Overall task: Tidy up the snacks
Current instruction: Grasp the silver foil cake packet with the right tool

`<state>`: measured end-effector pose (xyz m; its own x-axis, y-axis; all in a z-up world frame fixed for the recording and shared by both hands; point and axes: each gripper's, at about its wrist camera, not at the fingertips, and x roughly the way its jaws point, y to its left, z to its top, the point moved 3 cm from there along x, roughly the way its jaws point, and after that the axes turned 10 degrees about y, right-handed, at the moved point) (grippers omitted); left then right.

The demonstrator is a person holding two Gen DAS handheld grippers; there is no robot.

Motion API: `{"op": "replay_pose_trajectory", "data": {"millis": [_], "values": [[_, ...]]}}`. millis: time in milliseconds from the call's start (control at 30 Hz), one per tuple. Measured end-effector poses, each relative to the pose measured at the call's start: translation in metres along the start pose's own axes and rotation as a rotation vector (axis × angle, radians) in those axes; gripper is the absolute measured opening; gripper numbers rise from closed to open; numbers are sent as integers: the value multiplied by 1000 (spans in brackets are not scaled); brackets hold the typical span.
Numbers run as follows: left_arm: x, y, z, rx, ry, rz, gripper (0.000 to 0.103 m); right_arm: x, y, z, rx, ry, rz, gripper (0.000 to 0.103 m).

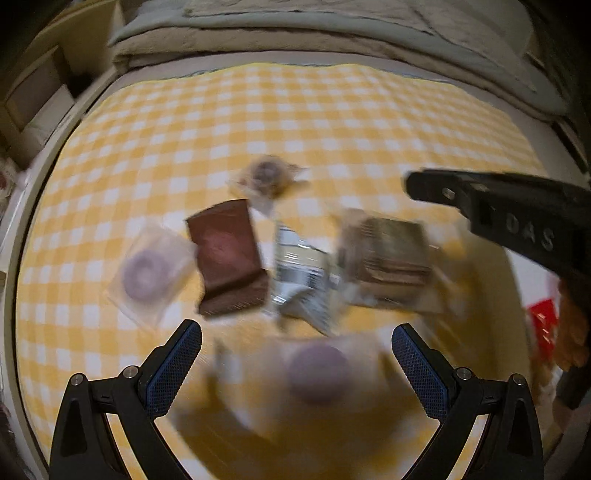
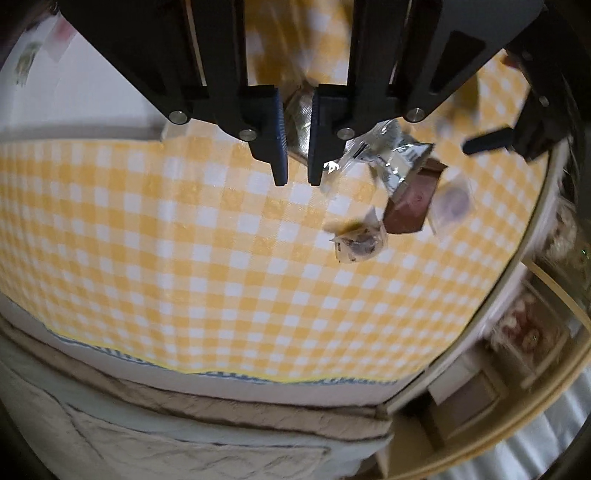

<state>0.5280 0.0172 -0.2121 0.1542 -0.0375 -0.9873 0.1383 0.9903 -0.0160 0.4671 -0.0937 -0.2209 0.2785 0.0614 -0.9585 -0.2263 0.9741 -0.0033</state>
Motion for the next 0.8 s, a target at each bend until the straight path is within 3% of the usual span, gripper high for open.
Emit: {"op": "replay_pose_trajectory", "data": {"millis": [167, 267, 367, 667, 800], "values": [[24, 15, 1, -28, 22, 68, 103, 23, -6, 3, 5, 42, -13, 10], [35, 19, 1, -5, 19, 150, 103, 31, -6, 1, -23, 75, -25, 10], [38, 22, -5, 5, 34, 181, 103, 33, -4, -5, -83, 115, -82, 9], [35, 13, -35, 138, 75, 167, 103, 25, 9, -36, -214, 235, -88, 10], [29, 5, -51, 203, 102, 151, 103, 10, 11, -38, -223, 217, -69, 10]]}}
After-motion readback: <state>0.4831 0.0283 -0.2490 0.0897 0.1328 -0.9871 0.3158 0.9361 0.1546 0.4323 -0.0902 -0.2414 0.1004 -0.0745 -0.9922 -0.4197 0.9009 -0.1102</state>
